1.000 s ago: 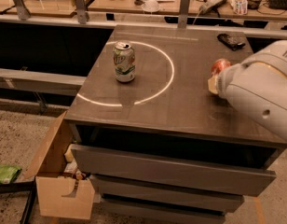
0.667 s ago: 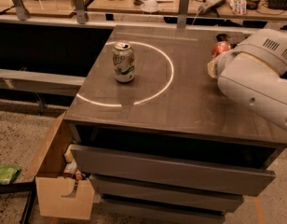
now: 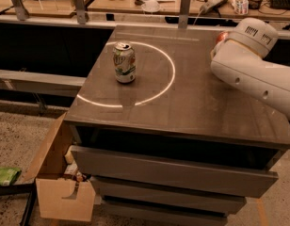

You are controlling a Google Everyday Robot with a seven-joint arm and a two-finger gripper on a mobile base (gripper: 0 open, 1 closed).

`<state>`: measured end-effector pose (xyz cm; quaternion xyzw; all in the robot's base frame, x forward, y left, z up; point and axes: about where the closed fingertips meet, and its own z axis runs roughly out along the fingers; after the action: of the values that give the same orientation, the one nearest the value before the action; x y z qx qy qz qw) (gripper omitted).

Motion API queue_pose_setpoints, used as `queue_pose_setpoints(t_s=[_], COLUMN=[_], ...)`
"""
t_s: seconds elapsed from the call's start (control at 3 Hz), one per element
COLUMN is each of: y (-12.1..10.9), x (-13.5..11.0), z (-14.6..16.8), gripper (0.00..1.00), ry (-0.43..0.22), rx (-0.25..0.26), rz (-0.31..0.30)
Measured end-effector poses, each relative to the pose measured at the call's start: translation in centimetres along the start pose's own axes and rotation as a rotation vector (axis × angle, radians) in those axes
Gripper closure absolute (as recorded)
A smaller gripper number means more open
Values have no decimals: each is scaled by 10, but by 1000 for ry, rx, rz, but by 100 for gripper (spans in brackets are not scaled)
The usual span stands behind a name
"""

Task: Move coke can near rxbar chocolate

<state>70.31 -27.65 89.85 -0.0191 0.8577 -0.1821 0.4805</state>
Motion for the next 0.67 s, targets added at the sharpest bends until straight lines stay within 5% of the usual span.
queue_pose_setpoints(t_s=[0.33,0.67], y=[2,-2], x=[-5,-5], z=[26,59], gripper=[100,77], ry=[22,30], rx=[-1,-11], rz=[-7,-29])
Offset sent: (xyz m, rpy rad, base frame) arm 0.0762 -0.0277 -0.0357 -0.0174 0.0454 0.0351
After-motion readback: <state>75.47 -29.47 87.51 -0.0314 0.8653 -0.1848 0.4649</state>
